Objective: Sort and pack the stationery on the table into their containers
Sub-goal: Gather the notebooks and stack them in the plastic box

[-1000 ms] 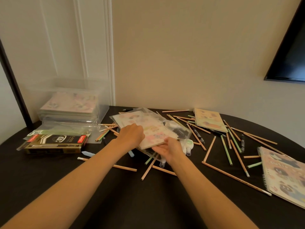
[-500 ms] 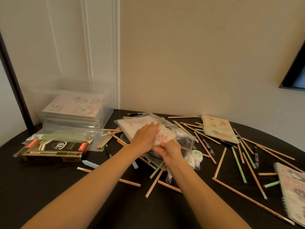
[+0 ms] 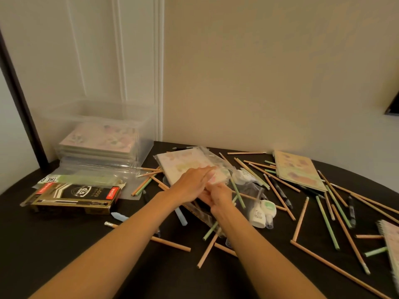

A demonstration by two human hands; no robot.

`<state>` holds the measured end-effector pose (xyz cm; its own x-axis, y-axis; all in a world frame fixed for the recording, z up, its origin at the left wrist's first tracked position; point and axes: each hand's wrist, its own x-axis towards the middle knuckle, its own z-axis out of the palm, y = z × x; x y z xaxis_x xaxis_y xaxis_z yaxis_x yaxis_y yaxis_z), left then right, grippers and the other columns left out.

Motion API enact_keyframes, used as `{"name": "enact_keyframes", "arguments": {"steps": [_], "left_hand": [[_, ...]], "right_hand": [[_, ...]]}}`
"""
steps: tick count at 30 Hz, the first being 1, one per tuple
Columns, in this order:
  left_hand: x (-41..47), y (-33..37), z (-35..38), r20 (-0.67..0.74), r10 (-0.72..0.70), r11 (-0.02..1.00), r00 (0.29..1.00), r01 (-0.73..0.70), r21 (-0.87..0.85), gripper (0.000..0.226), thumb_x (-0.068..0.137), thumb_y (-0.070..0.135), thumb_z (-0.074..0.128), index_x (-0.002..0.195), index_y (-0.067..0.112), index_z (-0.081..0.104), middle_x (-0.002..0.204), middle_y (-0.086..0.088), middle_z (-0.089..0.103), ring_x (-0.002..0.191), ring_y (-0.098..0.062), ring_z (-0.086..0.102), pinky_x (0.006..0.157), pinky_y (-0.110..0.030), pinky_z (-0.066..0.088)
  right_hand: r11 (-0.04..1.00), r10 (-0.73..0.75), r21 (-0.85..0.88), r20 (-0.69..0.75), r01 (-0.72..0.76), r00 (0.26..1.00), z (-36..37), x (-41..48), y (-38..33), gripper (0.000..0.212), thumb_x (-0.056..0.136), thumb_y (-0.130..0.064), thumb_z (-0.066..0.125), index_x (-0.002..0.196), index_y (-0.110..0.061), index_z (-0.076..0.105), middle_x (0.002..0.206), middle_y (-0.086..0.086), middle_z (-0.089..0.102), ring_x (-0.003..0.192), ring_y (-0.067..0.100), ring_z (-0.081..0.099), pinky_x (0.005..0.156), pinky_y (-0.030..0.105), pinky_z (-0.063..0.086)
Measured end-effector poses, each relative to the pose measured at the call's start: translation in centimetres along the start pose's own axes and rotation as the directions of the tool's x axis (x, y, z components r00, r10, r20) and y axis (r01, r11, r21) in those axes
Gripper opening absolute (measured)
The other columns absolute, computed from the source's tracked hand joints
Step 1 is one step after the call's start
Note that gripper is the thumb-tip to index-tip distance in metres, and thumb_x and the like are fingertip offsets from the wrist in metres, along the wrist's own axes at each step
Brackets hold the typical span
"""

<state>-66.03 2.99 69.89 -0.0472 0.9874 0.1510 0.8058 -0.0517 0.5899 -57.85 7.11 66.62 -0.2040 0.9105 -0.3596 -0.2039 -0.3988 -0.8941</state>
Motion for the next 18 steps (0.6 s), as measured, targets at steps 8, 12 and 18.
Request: {"name": "enact_keyframes", "arguments": {"steps": [8, 12, 18], "left_hand": [[-0.2, 0.2, 0.0, 0.124, -0.111, 0.989, 0.986, 0.097, 0.113, 0.034, 0.100, 0.024, 0.031, 0.127, 0.023, 0.052, 0.142, -0.006, 0.045, 0.121, -0.023, 0.043, 0.096, -0.033, 0.032], [-0.4, 1.8, 0.1, 0.023, -0.200, 0.971, 0.980, 0.195, 0.135, 0.031, 0.101, 0.022, 0.027, 0.102, 0.010, 0.056, 0.120, -0.017, 0.054, 0.108, -0.031, 0.050, 0.087, -0.037, 0.039], [0.4, 6.4, 2.2, -0.373, -0.093, 0.993, 0.923, 0.113, 0.031, 0.028, 0.092, 0.016, 0.042, 0.107, 0.008, 0.064, 0.114, -0.012, 0.060, 0.111, -0.027, 0.050, 0.086, -0.035, 0.039]], "right_hand": [[0.949, 0.129, -0.306, 0.142, -0.080, 0.982, -1.9, -1.4, -2.6, 0.022, 0.089, 0.008, 0.048, 0.107, -0.001, 0.056, 0.092, 0.016, 0.066, 0.083, 0.022, 0.067, 0.067, 0.026, 0.057], [0.938, 0.099, -0.342, 0.116, -0.054, 0.988, -5.6, -3.0, -4.1, 0.027, 0.094, 0.002, 0.045, 0.120, 0.006, 0.051, 0.112, 0.021, 0.062, 0.106, 0.027, 0.062, 0.088, 0.029, 0.051], [0.954, -0.066, -0.281, 0.153, 0.108, 0.986, -10.8, -5.7, -6.4, 0.020, 0.094, -0.001, 0.046, 0.110, -0.005, 0.058, 0.099, 0.016, 0.068, 0.088, 0.022, 0.069, 0.073, 0.028, 0.057]]}}
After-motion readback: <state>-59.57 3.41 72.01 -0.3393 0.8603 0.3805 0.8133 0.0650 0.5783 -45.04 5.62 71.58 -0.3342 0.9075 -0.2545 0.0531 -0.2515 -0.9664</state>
